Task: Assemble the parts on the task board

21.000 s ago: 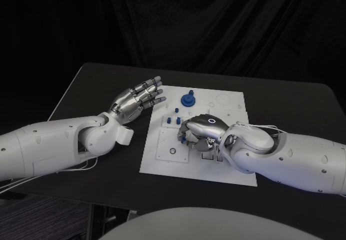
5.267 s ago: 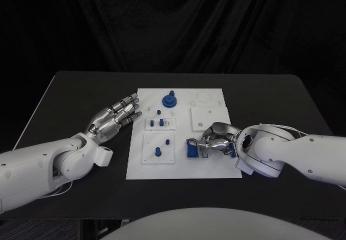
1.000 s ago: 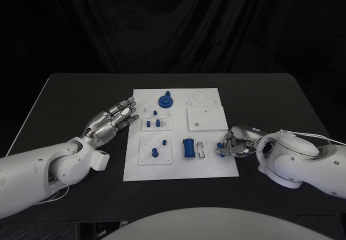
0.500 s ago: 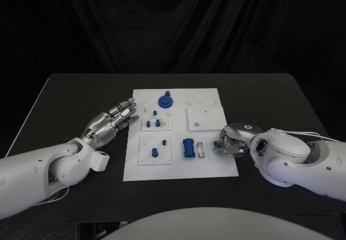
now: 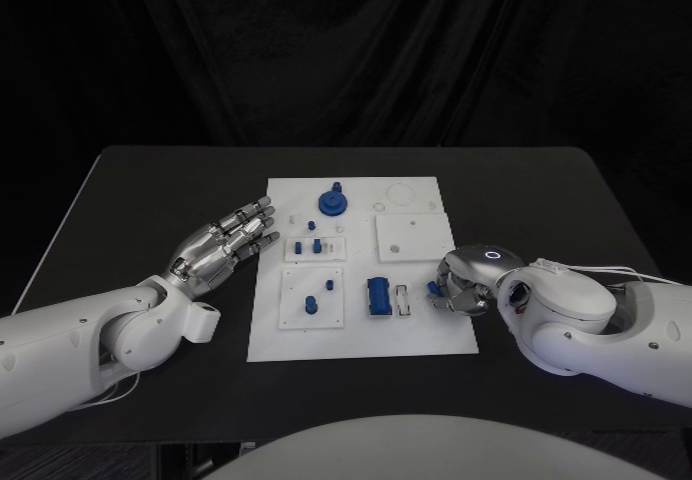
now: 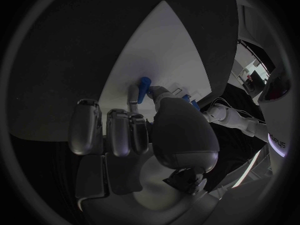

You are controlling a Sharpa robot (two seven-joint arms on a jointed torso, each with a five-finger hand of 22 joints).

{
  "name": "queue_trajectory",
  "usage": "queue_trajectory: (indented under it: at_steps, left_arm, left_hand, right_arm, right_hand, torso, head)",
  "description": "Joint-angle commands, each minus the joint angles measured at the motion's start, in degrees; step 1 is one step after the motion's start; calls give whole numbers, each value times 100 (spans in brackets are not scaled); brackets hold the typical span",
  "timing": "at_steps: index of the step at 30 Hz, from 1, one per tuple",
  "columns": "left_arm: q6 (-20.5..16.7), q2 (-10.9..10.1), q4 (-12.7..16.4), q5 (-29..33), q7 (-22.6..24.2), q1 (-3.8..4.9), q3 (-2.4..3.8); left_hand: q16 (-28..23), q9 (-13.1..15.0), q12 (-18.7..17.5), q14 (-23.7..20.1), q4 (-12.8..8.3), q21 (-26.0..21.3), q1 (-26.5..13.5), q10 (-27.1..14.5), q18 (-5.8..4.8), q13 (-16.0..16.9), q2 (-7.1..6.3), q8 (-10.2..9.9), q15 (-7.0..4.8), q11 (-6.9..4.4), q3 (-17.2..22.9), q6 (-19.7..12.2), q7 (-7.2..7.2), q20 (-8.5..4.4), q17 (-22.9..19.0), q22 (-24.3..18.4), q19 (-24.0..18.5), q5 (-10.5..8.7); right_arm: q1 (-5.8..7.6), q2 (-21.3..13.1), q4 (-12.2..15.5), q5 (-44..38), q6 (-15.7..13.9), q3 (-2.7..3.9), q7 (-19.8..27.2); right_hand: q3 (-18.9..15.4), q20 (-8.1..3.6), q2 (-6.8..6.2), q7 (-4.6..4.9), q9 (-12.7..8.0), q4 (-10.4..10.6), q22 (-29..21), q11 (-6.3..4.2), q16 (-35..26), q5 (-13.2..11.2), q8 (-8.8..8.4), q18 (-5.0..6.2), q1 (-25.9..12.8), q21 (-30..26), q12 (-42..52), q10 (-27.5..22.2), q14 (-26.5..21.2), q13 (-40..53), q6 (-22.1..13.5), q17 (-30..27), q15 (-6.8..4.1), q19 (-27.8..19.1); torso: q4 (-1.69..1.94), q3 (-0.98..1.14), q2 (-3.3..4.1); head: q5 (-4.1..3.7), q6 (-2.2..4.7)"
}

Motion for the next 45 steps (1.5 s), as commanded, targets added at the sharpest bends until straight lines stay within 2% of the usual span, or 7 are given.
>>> queue_trajectory:
  at_steps: [1,10,14,18,28,31,45]
  left_arm:
    - [99,8,1,-18,523,-13,4]
    - [100,-9,8,-18,517,-26,4]
    - [98,-21,15,-18,513,-28,4]
    - [88,-22,16,-18,507,-30,4]
    - [78,-8,21,-18,500,-31,4]
    - [72,-10,21,-18,500,-31,4]
    - [88,23,0,-18,500,-31,4]
  left_hand:
    - [38,5,23,-2,9,21,24,-2,-42,5,-15,21,42,33,41,18,18,52,10,10,3,20]
    - [45,7,40,7,-2,23,16,13,-45,8,-16,25,45,52,59,39,34,53,13,10,5,22]
    - [45,7,40,7,-2,23,16,13,-45,8,-16,25,45,52,59,39,34,53,13,10,5,22]
    - [47,8,50,9,-7,22,11,22,-46,10,-20,26,45,67,67,47,41,53,13,9,5,22]
    - [48,8,51,10,-9,23,9,23,-46,10,-21,26,45,70,69,47,42,52,13,10,6,22]
    - [48,8,51,10,-9,23,9,23,-46,10,-21,26,45,70,69,47,42,52,13,10,6,22]
    - [51,8,51,15,-15,24,4,24,-47,9,-27,26,46,76,77,48,39,52,15,10,6,22]
  right_arm:
    - [-115,-34,-79,337,41,-95,-36]
    - [-117,-151,14,1873,-735,-93,617]
    - [-113,-238,138,2583,-1011,-85,883]
    - [-77,-315,259,3260,-1201,-69,1107]
    - [-5,-267,264,3931,-1219,-61,1283]
    - [0,-222,231,3991,-1209,-60,1270]
    - [5,-6,43,3770,-1133,-58,1136]
  right_hand:
    - [832,11,-32,5,-1081,-696,1077,18,71,102,-4,-121,-61,92,16,597,395,1509,14,216,7,249]
    - [1365,56,-119,89,-1216,-788,1086,91,143,232,-298,-130,-356,149,16,597,412,1509,29,328,61,263]
    - [1433,64,-118,102,-1240,-806,1075,100,138,308,-339,-121,-406,119,16,597,408,1509,46,311,71,255]
    - [1444,66,-114,104,-1243,-806,1071,102,137,318,-345,-119,-423,108,16,597,407,1509,53,306,72,252]
    - [1481,76,-76,106,-1255,-795,1080,107,180,332,-399,-125,-639,155,16,597,421,1509,85,378,79,265]
    - [1474,77,-70,106,-1253,-795,1082,108,182,306,-402,-126,-660,163,16,597,422,1509,85,380,80,266]
    - [1358,74,6,79,-1181,-828,1082,89,176,-93,-388,-125,-794,177,16,597,413,1509,90,353,68,260]
  torso:
    - [-4,1,2]
    - [-5,4,2]
    - [-8,6,5]
    - [-3,0,2]
    - [1,3,6]
    - [10,-8,4]
    - [1,-2,2]
  head:
    - [3,-1]
    - [41,-1]
    - [72,-1]
    - [53,-1]
    - [58,-1]
    - [38,-1]
    - [56,-1]
